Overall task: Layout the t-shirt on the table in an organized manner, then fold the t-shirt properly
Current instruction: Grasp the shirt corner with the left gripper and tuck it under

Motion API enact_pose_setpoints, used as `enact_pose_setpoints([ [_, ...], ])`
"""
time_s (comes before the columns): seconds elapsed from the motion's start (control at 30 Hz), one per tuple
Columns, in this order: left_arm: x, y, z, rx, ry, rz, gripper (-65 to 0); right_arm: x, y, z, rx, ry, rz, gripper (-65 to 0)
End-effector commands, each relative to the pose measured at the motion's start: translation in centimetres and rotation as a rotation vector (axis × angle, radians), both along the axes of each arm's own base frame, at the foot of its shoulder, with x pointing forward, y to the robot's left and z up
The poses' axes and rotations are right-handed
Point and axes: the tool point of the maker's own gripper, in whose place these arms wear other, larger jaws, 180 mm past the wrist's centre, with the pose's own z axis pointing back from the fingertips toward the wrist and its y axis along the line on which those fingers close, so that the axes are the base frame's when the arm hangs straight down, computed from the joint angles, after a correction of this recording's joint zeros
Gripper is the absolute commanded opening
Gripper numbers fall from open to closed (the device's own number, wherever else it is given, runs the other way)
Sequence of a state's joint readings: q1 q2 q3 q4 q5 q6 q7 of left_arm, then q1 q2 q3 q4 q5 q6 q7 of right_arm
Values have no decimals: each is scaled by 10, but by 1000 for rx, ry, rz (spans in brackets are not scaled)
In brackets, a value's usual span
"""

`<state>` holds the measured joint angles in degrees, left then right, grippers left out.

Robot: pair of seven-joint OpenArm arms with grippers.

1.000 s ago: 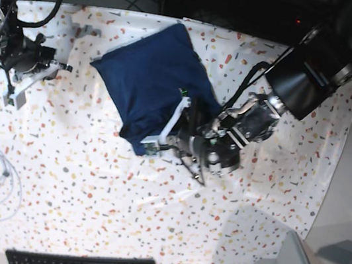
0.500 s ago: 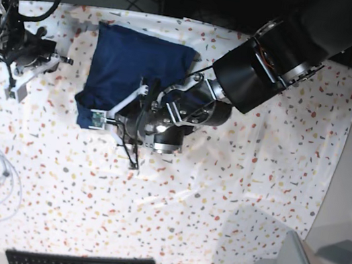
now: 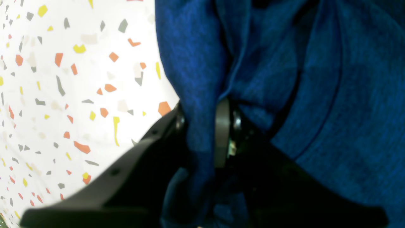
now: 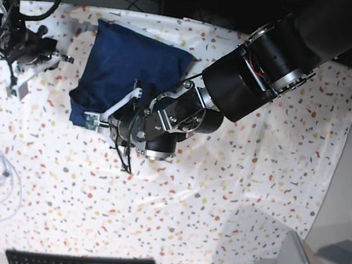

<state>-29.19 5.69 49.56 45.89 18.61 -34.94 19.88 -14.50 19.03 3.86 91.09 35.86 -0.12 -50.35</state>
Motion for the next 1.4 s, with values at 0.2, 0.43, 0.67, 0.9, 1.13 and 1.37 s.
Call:
enact_pose_setpoints([
  [0.2,15,-8,15,-20,-40,1,-650,11,-4,9,-7,-39,5,-642],
  [0.43,19,5,11,61,-48,23,-650,11,-4,9,-7,-39,5,-642],
  [0.67,16,8,7,67,-40,27,-650,11,-4,9,-7,-39,5,-642],
  [0.9,22,21,6,125,-51,47,-650,11,-4,9,-7,-39,5,-642],
  [1.13,22,15,13,107,-66,39,-650,12,-4,9,-7,-41,5,-642],
  [1.37,27,15,17,110,-84,36,-650,12,-4,9,-7,-41,5,-642],
])
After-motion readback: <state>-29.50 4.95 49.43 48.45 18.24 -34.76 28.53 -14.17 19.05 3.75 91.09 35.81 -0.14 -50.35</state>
